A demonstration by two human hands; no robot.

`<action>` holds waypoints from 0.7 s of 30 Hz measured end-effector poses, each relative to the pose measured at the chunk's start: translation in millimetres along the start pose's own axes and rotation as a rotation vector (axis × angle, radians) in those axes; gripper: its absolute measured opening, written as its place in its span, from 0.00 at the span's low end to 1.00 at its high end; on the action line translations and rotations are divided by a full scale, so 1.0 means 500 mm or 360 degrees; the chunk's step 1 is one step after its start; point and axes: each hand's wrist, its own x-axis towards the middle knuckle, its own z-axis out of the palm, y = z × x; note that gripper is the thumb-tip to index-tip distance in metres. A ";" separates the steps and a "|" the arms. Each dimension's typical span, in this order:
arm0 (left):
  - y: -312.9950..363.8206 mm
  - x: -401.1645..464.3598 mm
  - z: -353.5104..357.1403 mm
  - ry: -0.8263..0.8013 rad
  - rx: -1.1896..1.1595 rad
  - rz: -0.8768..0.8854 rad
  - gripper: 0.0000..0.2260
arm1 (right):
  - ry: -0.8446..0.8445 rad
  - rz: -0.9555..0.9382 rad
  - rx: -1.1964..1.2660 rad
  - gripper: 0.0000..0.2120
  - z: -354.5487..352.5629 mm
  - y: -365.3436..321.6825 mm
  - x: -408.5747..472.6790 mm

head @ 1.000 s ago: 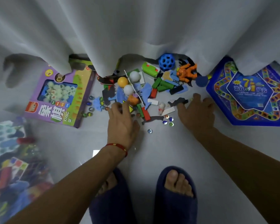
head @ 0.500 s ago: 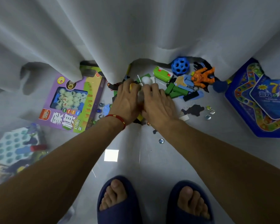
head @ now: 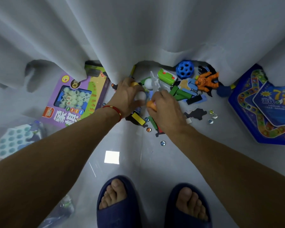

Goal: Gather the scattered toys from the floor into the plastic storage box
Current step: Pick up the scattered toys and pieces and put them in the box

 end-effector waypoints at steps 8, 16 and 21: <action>0.147 -0.248 -0.124 0.0389 -0.1377 -0.0807 0.18 | -0.0355 0.1178 0.1394 0.12 -0.178 -0.077 -0.073; 0.112 -0.625 -0.418 0.1053 -0.2132 -0.0998 0.13 | -0.1492 0.0047 0.1182 0.11 -0.419 -0.508 -0.090; -0.009 -0.782 -0.477 0.1112 -0.2254 -0.1443 0.18 | -0.1777 -0.0098 0.0924 0.08 -0.416 -0.730 -0.160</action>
